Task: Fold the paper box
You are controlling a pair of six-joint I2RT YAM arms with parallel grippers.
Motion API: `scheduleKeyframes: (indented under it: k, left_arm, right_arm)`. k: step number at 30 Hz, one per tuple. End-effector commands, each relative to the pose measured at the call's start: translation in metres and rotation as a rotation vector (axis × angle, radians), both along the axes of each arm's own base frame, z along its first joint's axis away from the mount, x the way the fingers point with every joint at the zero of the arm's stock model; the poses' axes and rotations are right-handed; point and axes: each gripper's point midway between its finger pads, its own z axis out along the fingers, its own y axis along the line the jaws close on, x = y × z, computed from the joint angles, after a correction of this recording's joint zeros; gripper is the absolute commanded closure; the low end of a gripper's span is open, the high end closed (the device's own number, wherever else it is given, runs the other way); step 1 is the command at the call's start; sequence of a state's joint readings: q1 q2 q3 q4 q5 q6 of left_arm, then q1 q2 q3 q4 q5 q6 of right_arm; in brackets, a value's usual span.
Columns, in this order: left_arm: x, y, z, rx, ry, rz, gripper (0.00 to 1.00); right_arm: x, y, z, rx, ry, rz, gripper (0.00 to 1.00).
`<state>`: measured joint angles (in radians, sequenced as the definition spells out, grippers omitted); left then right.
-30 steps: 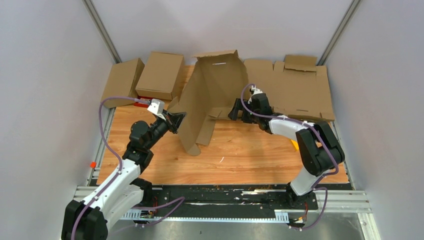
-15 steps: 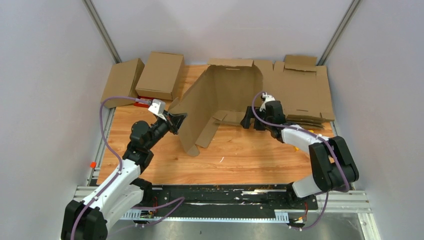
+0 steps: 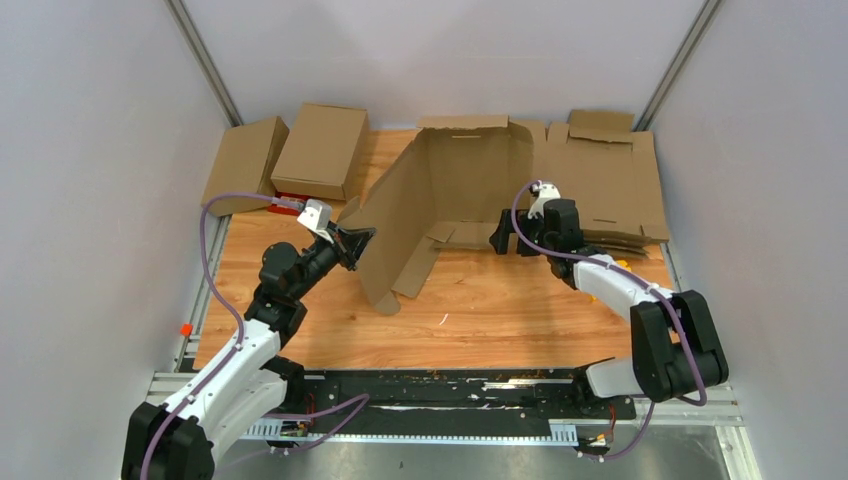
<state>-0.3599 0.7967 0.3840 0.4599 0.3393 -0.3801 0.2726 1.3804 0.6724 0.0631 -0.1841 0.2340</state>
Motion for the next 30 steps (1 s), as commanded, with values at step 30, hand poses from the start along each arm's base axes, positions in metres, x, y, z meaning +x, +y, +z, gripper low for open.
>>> scheduleKeyframes:
  k: [30]
  left_arm:
    - [-0.008, -0.014, 0.009, -0.033, -0.043, -0.087, 0.97]
  right_arm:
    - [0.033, 0.038, 0.02, 0.246, -0.121, 0.193, 0.24]
